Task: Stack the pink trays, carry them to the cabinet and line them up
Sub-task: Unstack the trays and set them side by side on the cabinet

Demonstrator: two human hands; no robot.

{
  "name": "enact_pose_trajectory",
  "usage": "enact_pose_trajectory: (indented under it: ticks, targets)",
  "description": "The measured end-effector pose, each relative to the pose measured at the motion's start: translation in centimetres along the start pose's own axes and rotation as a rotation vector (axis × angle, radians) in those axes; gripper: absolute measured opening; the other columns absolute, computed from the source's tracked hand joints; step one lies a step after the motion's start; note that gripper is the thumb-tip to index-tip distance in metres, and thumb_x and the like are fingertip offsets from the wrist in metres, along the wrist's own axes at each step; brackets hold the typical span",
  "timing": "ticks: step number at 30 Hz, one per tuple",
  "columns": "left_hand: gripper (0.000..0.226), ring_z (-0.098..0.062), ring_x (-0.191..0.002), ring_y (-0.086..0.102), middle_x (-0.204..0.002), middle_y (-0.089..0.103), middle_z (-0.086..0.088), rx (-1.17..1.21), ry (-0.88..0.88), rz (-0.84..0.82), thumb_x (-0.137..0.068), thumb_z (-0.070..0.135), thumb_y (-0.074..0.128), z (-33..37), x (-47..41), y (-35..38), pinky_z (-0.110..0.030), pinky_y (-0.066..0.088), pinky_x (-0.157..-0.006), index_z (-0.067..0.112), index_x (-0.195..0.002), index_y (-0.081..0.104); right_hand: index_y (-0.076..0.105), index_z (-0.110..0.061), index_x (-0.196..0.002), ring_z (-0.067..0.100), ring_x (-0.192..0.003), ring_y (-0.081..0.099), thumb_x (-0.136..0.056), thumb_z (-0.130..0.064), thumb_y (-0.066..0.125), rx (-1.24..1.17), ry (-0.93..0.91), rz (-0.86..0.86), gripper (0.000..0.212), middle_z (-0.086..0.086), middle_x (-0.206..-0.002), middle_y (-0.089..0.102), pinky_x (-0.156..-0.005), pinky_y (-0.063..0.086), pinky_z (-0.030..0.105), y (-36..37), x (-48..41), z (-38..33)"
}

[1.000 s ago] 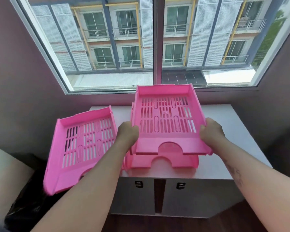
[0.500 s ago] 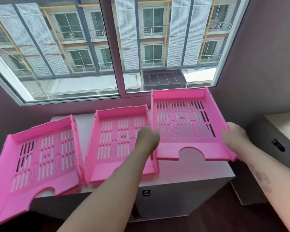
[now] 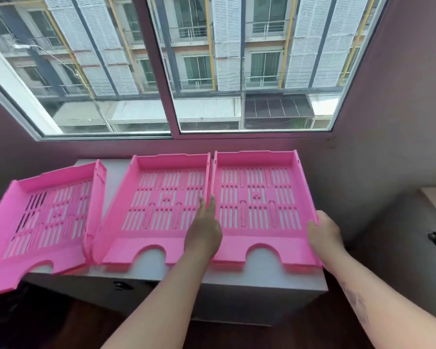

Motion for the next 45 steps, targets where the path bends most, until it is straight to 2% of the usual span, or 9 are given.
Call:
enact_pose_trajectory:
  ticks: [2, 4, 7, 10, 15, 19, 25, 38, 45]
  targets:
    - [0.072, -0.021, -0.134, 0.049, -0.167, -0.003, 0.005, 0.061, 0.016, 0.000, -0.098, 0.003, 0.039, -0.1, 0.7, 0.1, -0.024, 0.056, -0.083, 0.023, -0.158, 0.004, 0.059, -0.005, -0.105, 0.035, -0.079, 0.059, -0.092, -0.008, 0.038, 0.017, -0.014, -0.006, 0.025, 0.013, -0.091, 0.064, -0.073, 0.053, 0.044, -0.1, -0.2, -0.1]
    - [0.073, -0.021, -0.147, 0.028, -0.167, 0.003, 0.004, 0.174, -0.020, -0.008, -0.100, 0.014, 0.045, -0.4, 1.4, 0.1, -0.026, 0.034, -0.105, 0.021, -0.158, 0.002, 0.054, -0.007, -0.126, 0.033, -0.089, 0.060, -0.095, -0.014, 0.041, 0.059, -0.040, -0.034, 0.034, 0.012, -0.107, 0.065, -0.077, 0.051, 0.040, -0.1, -0.1, -0.3]
    - [0.072, -0.019, -0.150, 0.022, -0.165, 0.016, 0.002, 0.168, 0.007, 0.017, -0.099, 0.035, 0.048, -1.8, 2.3, 0.1, -0.037, 0.026, -0.115, 0.023, -0.157, 0.008, 0.042, -0.005, -0.143, 0.034, -0.135, 0.045, -0.094, -0.026, 0.051, 0.367, -0.311, 0.135, 0.055, 0.016, -0.147, 0.047, -0.113, 0.031, 0.047, 0.2, 1.1, -0.4]
    - [0.074, -0.017, -0.146, 0.031, -0.162, 0.028, 0.003, -0.004, 0.071, 0.024, -0.096, 0.055, 0.042, -4.1, 3.6, -0.2, -0.041, 0.034, -0.113, 0.022, -0.156, 0.016, 0.054, -0.006, -0.135, 0.034, -0.137, 0.044, -0.088, -0.037, 0.047, 0.566, -0.621, 0.144, 0.056, 0.017, -0.141, 0.054, -0.116, 0.026, 0.054, 2.5, 3.5, -0.2]
    - [0.107, -0.018, -0.151, 0.020, -0.163, 0.025, 0.000, -0.400, 0.229, -0.112, -0.075, 0.087, 0.010, -6.8, 4.7, -1.2, -0.040, 0.016, -0.122, 0.019, -0.157, 0.017, 0.033, -0.031, -0.151, 0.026, -0.151, 0.018, -0.088, -0.065, 0.027, 0.692, -0.503, -0.201, 0.071, 0.004, -0.162, 0.026, -0.120, 0.011, 0.045, 5.8, 6.8, -0.1]
    - [0.105, -0.014, -0.153, 0.005, -0.165, 0.009, 0.006, -0.517, 0.292, -0.157, -0.074, 0.087, 0.002, -8.4, 3.9, -1.3, -0.041, 0.002, -0.123, 0.023, -0.157, 0.007, 0.021, -0.044, -0.152, 0.021, -0.153, 0.002, -0.086, -0.069, 0.015, 0.730, -0.467, -0.235, 0.071, 0.000, -0.166, 0.006, -0.120, 0.004, 0.046, 6.8, 7.0, 0.1]
    - [0.100, -0.013, -0.152, 0.001, -0.155, -0.007, 0.014, -0.568, 0.394, -0.209, -0.074, 0.087, -0.001, -9.4, 1.1, -2.0, -0.045, 0.005, -0.124, 0.028, -0.154, -0.004, 0.021, -0.046, -0.151, 0.018, -0.153, 0.001, -0.090, -0.065, 0.020, 0.729, -0.424, -0.218, 0.064, -0.001, -0.166, 0.006, -0.121, 0.005, 0.047, 7.8, 6.3, -0.6]
    - [0.110, -0.018, -0.153, 0.005, -0.156, -0.003, 0.009, -0.673, 0.437, -0.247, -0.056, 0.090, -0.018, -9.6, -3.3, -2.1, -0.045, 0.006, -0.123, 0.026, -0.145, -0.014, 0.011, -0.048, -0.152, 0.020, -0.153, 0.003, -0.095, -0.062, 0.009, 0.765, -0.387, -0.158, 0.059, -0.001, -0.166, 0.006, -0.121, 0.009, 0.049, 9.7, 3.6, -1.8]
    - [0.104, -0.026, -0.140, 0.043, -0.154, 0.043, -0.006, -0.466, 0.334, -0.141, -0.082, 0.081, 0.032, -6.3, -1.9, -2.9, -0.047, 0.036, -0.114, 0.018, -0.158, -0.001, 0.025, -0.042, -0.151, 0.025, -0.152, 0.011, -0.094, -0.061, 0.027, 0.668, -0.346, -0.154, 0.060, 0.002, -0.164, 0.019, -0.121, 0.007, 0.053, 8.7, 2.7, -3.4]
Point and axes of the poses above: each hand's wrist, its own x-axis away from the middle knuckle, its own y-axis out of the palm, z = x × y, the point moved 1 cm from there along -x, towards the middle knuckle
